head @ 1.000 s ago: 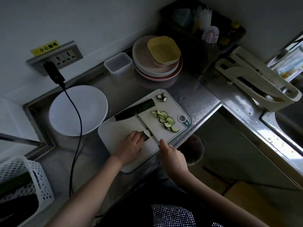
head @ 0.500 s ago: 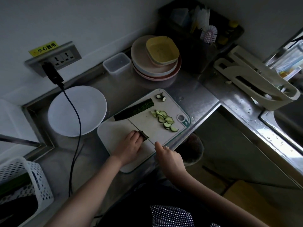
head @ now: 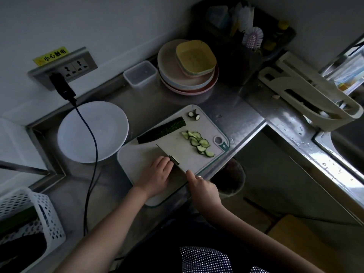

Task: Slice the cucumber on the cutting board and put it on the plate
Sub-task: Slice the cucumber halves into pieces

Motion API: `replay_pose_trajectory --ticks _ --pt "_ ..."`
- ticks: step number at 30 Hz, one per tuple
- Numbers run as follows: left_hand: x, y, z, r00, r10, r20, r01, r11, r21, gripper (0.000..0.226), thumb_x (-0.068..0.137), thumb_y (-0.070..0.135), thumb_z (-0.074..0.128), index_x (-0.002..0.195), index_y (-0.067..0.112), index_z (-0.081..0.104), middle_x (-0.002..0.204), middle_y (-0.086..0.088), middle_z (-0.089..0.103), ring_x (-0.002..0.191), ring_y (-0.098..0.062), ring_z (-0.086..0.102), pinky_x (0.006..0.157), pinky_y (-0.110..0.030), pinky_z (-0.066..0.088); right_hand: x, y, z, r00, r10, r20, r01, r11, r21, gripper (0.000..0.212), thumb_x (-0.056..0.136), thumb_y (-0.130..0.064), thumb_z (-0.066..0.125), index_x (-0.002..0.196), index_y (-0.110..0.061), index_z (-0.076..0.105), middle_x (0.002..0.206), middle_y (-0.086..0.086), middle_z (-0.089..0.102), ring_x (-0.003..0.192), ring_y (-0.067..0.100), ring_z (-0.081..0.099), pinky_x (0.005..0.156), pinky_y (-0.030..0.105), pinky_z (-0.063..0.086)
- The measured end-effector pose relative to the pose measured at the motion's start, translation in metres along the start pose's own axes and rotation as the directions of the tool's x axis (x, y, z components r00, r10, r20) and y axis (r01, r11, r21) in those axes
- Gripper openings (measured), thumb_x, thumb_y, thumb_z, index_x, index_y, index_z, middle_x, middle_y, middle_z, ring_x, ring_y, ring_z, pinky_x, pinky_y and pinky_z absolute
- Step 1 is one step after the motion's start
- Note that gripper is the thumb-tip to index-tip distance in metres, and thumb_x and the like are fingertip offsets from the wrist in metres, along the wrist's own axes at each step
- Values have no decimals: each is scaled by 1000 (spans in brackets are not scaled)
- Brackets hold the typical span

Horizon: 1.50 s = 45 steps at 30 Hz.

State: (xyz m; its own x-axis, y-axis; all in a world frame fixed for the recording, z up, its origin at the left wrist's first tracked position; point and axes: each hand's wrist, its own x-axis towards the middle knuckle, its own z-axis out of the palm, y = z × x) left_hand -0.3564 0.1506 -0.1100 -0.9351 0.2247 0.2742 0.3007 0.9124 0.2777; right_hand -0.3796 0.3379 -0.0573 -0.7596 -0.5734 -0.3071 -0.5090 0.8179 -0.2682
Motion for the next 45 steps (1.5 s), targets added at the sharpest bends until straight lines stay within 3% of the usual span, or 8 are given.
replay_pose_trajectory --ticks 5,9,16,26,32,37,42,45 --pt "1 -2 1 1000 -10 -4 10 1000 -20 32 74 16 40 104 5 45 106 -11 43 96 -28 43 76 -38 53 0 -1 -7 999 26 36 -27 999 25 23 92 -14 46 114 -17 37 100 5 62 82 33 64 54 34 36" --pt "-2 -4 4 1000 8 16 -8 1000 3 25 77 12 45 92 1 62 94 -16 60 92 -29 47 73 -38 54 -4 5 -16 992 125 -31 -121 987 103 13 93 -12 41 103 -18 35 90 6 58 63 32 52 47 32 32" --pt "-4 -3 4 1000 19 -11 -18 996 90 36 78 12 41 96 -1 69 92 -18 62 95 -30 45 77 -39 53 -7 0 -9 1000 -6 9 6 996 84 9 97 -17 40 104 -18 36 91 6 59 73 34 61 54 35 41" --pt "-7 -4 7 999 26 -23 -23 993 120 33 76 9 40 90 -3 67 90 -20 60 95 -32 44 72 -41 55 -9 -4 -14 998 -42 41 42 999 1 21 94 -12 41 114 -13 39 98 9 60 78 36 63 54 35 35" --pt "-9 -7 11 999 36 -34 -34 996 78 30 78 11 40 106 3 46 101 -15 45 97 -32 44 77 -42 54 -8 -4 -13 999 -41 22 41 999 -1 24 92 -11 44 117 -12 42 95 10 61 75 37 64 51 35 34" --pt "-8 -7 12 999 19 -30 -17 998 61 32 78 13 40 108 4 43 105 -13 40 98 -31 43 79 -41 53 -6 -4 -9 999 -24 36 23 999 36 19 93 -12 44 112 -12 41 95 9 61 77 36 64 53 34 36" --pt "-5 -1 9 997 30 -64 -28 999 37 27 75 12 39 101 6 43 102 -10 38 94 -28 41 86 -38 35 -5 -4 -9 998 2 68 -3 1000 14 21 94 -11 40 116 -12 40 100 9 62 84 36 64 56 34 34" --pt "-6 -2 9 997 32 -73 -28 998 57 28 75 13 40 102 6 43 103 -10 39 95 -28 41 86 -37 35 -5 -5 -10 997 8 74 -8 1000 1 22 95 -11 40 117 -12 39 100 9 62 84 35 64 56 34 34"
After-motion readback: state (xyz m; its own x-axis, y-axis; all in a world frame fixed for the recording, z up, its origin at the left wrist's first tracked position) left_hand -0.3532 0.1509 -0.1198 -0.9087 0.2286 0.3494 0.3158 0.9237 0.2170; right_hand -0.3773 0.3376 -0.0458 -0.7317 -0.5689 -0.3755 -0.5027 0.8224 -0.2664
